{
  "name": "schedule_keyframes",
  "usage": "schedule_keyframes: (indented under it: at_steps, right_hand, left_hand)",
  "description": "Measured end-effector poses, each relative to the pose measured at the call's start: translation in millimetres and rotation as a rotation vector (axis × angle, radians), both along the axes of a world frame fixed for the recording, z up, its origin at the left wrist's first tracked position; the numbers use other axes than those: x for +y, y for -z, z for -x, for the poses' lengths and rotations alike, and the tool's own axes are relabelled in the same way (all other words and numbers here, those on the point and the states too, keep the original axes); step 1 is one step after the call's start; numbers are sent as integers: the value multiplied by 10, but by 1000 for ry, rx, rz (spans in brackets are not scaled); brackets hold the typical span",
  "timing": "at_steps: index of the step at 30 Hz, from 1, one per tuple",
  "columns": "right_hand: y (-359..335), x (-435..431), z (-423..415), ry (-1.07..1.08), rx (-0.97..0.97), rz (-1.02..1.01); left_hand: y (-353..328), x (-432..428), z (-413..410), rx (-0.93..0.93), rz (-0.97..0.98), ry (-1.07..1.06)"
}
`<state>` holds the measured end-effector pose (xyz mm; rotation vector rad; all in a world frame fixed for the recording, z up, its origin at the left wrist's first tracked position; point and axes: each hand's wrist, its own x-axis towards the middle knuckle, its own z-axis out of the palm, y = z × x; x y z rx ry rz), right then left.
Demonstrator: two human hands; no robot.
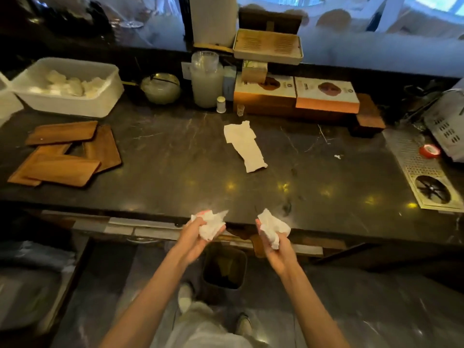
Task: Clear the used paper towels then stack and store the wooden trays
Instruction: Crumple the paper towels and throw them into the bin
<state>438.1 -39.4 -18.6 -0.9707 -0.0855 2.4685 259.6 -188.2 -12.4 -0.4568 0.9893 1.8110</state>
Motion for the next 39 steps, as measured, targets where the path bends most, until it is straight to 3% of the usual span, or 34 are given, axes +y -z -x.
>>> schedule_keyframes:
  at_steps: [9, 13, 18, 22, 28, 34, 39]
  right_hand:
    - [-54, -329, -131, 12, -215, 39]
    - [-23, -711, -98, 0, -235, 9]
    - [-26, -1084, -105, -73, -74, 46]
    - [65, -1319, -221, 0, -204, -10]
    - [346, -1458, -372, 157, -151, -4]
    - [1027, -1407, -389, 233, -254, 4]
    - [1881, -1306, -419, 271, -265, 56]
  left_hand:
    - [-164, -313, -149, 234, 182, 149]
    - [-116, -533, -61, 78, 126, 46]
    - [-98, -857, 98, -84, -28, 320]
    - [48, -990, 93, -121, 48, 290]
    - [389, -1072, 57, 5, 159, 327]
    - [1044, -918, -71, 103, 233, 369]
    - [1907, -678, -117, 54, 147, 437]
